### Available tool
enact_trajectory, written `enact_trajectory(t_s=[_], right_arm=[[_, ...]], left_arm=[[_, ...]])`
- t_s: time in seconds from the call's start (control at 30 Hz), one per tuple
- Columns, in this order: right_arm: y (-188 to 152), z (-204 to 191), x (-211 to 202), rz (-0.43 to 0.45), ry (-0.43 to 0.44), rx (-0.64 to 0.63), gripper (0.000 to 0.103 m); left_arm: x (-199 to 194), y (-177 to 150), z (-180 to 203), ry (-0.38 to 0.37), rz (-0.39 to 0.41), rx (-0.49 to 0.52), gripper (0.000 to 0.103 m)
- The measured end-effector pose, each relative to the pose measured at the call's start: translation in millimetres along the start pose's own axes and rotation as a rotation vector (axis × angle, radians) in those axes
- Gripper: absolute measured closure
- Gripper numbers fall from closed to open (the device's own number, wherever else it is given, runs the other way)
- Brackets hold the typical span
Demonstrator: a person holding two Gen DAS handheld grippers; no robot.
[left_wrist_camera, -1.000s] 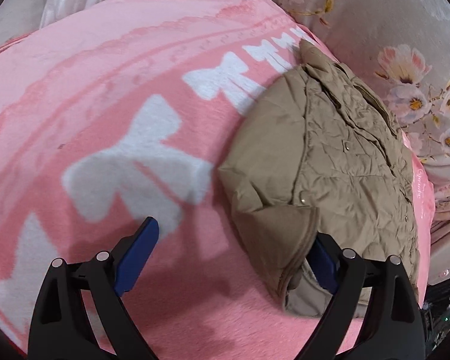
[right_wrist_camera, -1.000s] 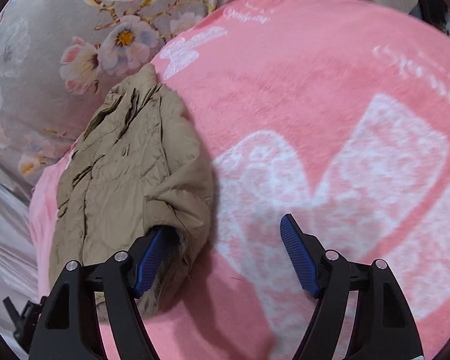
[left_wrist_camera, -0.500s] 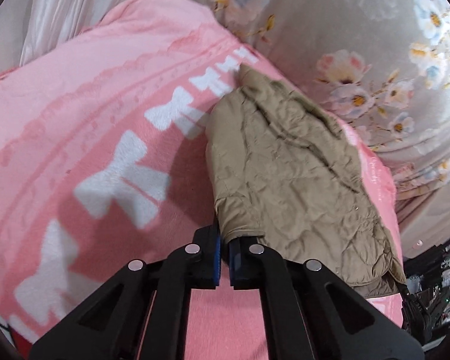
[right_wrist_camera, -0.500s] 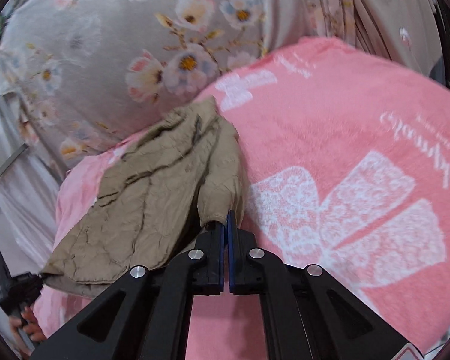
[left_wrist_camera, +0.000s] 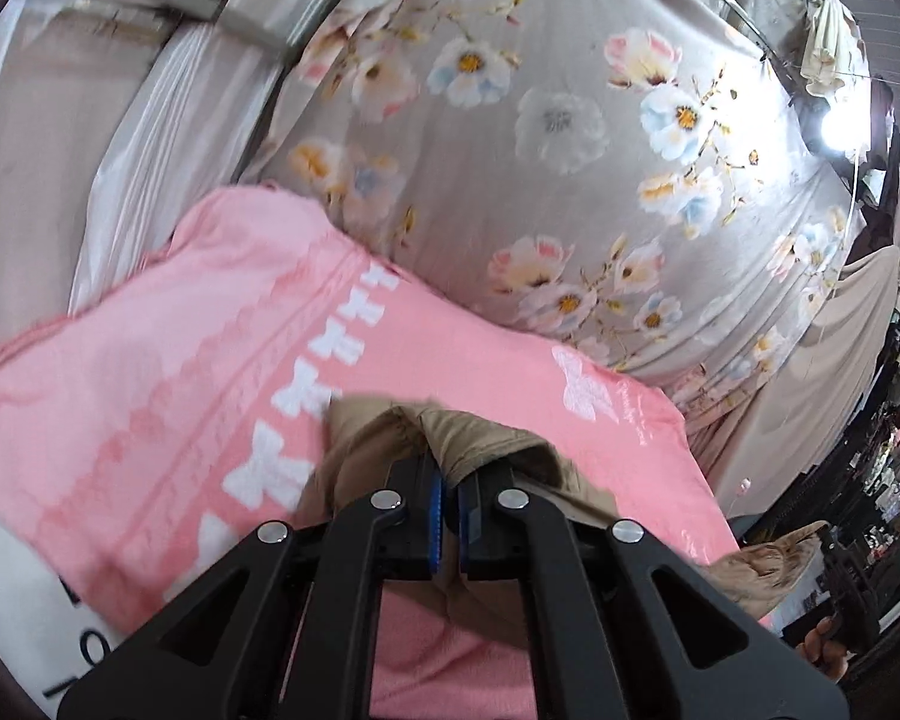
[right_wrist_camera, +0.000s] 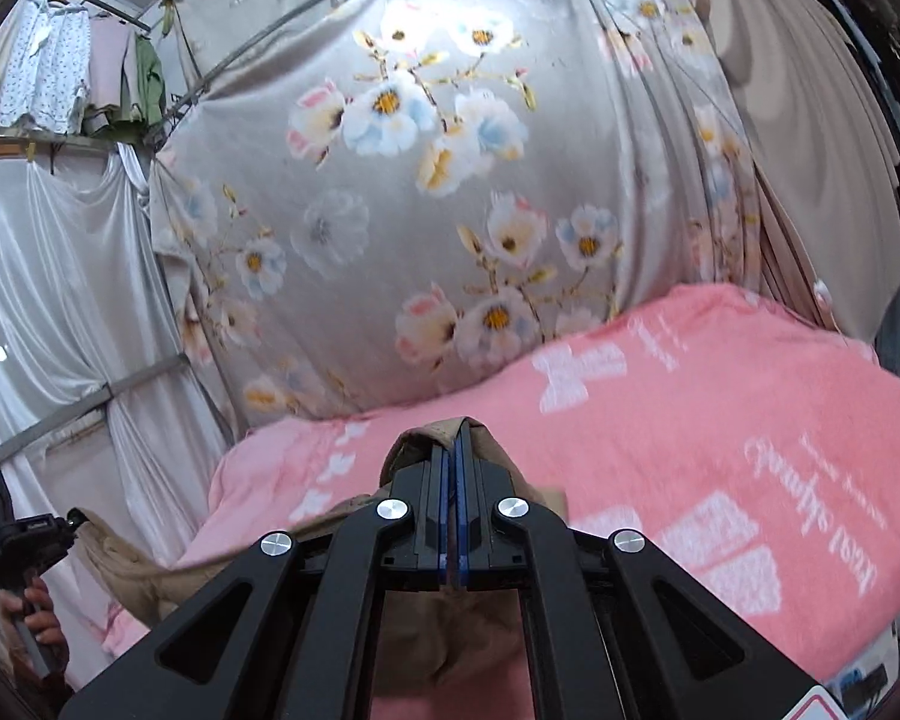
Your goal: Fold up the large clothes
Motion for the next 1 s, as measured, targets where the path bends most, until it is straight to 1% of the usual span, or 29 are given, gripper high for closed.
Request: enact_trajectory(t_s=[0.07, 0.13, 0.17, 0.23, 0.33, 0.37, 0.5, 0.57, 0.63, 0.7, 0.83, 0.93, 1.0], right_arm=[[13, -1, 25, 0.003, -0.007, 0.005, 0.102], [22, -1, 62, -0.015, -0.012, 0.019, 0.102], [24, -1, 81, -0.026, -0.025, 0.014, 0.102], [24, 4, 124, -0.055, -0.073, -0.002, 0.102], [8, 18, 190, -0.126, -0.146, 0.008, 0.102], [2, 23, 204, -0.145, -0.164, 0.015, 0.102], [-39, 51, 270, -0.251, -0.236, 0.055, 0.102], [-58, 59, 292, -0.294, -0.261, 0.062, 0.102], [-78, 67, 314, -0.33, -0.298, 0.038, 0.102], [-94, 73, 328, -0.364, -0.315, 0.034, 0.102], [-124, 86, 351, -0.423, -0.34, 0.042, 0.102], [-144, 95, 363, -0.463, -0.354, 0.042, 0.102], [-155, 99, 367, -0.485, -0.358, 0.046, 0.102]], left_arm=[[20, 17, 2, 0.028, 0.012, 0.014, 0.101], [45, 29, 1, 0.063, 0.0, 0.023, 0.1], [66, 35, 0, 0.095, -0.01, 0.03, 0.1], [96, 41, -4, 0.151, -0.029, 0.05, 0.1], [158, 40, -15, 0.261, -0.085, 0.09, 0.1], [184, 35, -20, 0.302, -0.117, 0.102, 0.1], [257, 9, -45, 0.413, -0.212, 0.128, 0.1], [290, -9, -61, 0.461, -0.266, 0.137, 0.1], [310, -22, -74, 0.487, -0.292, 0.138, 0.1], [328, -36, -86, 0.508, -0.326, 0.138, 0.099], [353, -60, -103, 0.533, -0.371, 0.141, 0.098], [363, -73, -107, 0.543, -0.389, 0.151, 0.097], [368, -78, -107, 0.553, -0.387, 0.166, 0.097]])
Point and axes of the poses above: each gripper's, at about its wrist camera, not at the fingertips, and x roughly the way its jaws point, z to its right, y to its top, the point moved 7 cm from there along x, roughly the way its jaws point
